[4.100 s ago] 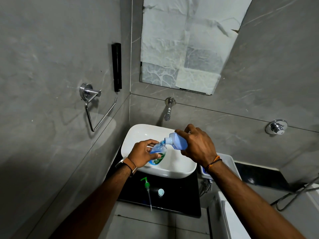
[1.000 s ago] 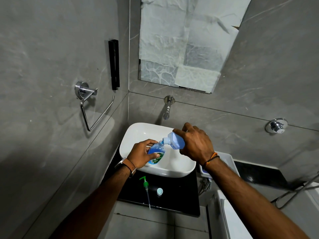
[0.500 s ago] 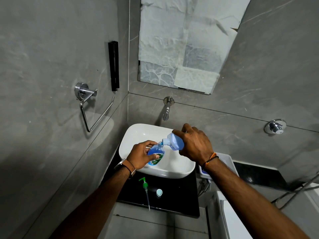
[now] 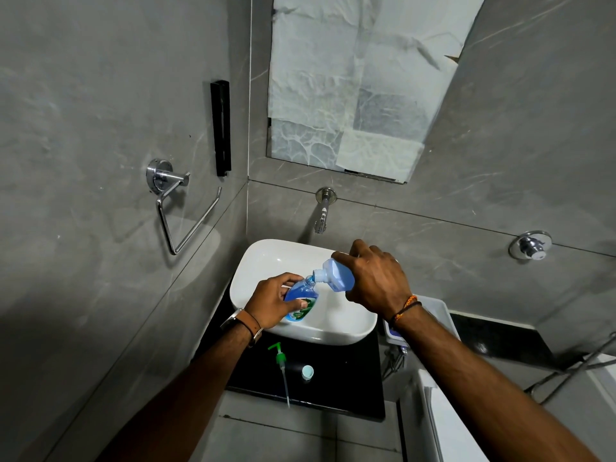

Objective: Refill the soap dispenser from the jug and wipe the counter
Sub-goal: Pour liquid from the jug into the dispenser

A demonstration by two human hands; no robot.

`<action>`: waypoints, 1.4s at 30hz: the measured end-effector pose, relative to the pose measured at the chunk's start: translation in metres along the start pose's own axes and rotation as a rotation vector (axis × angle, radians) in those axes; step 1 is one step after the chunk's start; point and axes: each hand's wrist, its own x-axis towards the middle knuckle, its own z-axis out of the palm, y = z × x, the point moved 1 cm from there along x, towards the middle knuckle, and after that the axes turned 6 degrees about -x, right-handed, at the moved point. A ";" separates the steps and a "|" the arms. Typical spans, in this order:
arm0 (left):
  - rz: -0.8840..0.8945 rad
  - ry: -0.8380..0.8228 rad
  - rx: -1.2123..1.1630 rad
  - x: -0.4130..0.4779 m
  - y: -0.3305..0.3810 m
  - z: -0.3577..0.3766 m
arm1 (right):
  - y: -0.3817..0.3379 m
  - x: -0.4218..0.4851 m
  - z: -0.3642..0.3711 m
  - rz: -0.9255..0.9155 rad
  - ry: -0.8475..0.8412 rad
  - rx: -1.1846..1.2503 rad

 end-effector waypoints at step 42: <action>-0.018 0.000 0.008 -0.002 0.001 -0.004 | -0.005 0.003 -0.004 -0.025 -0.012 -0.016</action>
